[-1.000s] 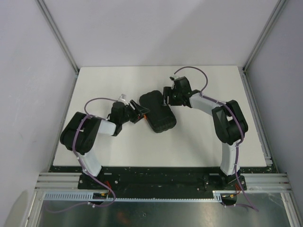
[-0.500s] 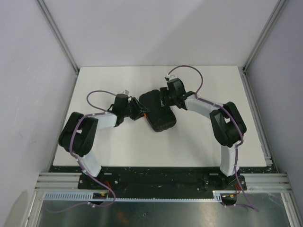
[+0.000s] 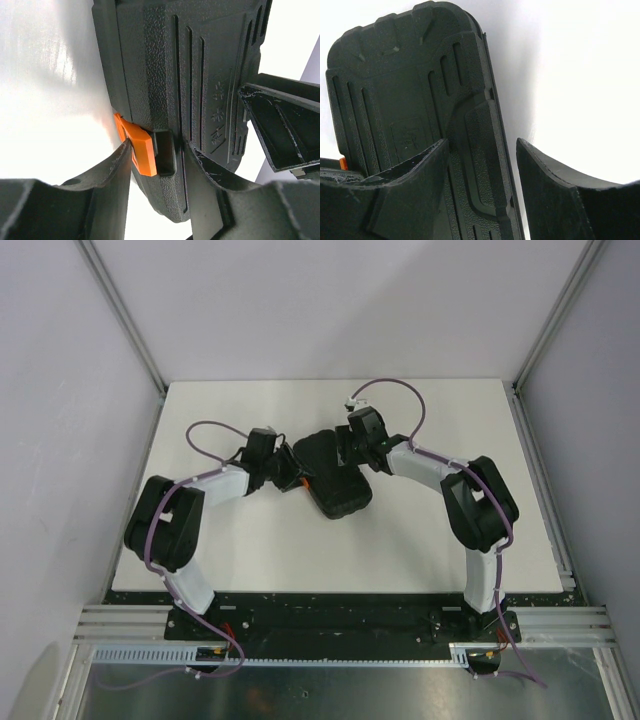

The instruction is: Pack the tool kit

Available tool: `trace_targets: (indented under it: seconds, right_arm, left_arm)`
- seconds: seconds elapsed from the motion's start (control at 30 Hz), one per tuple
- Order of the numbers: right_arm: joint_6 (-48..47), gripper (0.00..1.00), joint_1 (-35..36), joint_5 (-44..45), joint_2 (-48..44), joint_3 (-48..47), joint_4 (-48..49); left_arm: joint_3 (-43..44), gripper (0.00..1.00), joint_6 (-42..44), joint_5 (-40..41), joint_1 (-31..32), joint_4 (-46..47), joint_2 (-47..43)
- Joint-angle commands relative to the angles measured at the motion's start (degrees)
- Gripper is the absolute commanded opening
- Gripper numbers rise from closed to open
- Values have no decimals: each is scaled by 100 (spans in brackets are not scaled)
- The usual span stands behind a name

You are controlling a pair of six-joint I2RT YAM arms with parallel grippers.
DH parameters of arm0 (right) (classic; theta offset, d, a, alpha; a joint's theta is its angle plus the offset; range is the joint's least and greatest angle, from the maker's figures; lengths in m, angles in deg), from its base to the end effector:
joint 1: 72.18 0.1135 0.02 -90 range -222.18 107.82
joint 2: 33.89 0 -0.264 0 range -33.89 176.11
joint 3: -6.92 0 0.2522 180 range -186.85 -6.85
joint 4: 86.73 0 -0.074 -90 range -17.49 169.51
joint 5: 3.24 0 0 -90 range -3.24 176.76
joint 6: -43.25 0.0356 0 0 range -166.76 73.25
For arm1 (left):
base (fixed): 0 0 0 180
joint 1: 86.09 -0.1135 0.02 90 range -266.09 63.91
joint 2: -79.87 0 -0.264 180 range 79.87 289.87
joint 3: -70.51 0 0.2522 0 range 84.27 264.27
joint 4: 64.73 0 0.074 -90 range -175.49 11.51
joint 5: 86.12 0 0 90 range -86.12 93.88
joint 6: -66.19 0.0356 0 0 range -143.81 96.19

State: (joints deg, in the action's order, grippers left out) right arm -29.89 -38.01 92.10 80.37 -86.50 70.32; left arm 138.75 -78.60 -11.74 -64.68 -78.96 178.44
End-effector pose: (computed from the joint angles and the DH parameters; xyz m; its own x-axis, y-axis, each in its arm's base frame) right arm 0.3685 0.2462 0.1887 -0.6940 -0.1221 -0.7095 -0.3159 0.9372 0.1477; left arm 0.3262 -0.1382 0.1712 -0.8098 -0.5277 -0.2565 -0.2280 0.6859 -0.6911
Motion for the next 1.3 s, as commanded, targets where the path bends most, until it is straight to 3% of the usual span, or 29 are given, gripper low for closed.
trace_targets:
  seconds: [0.0, 0.67, 1.27]
  right_arm:
    - [1, 62, 560, -806, 918, 515, -1502]
    - [187, 61, 511, -838, 945, 514, -1436]
    - [206, 60, 472, -934, 982, 521, -1337]
  left_arm:
    - [396, 0, 37, -601, 321, 347, -247]
    - [581, 0, -277, -804, 320, 237, -402]
    - [1200, 0, 404, -505, 459, -722, 27]
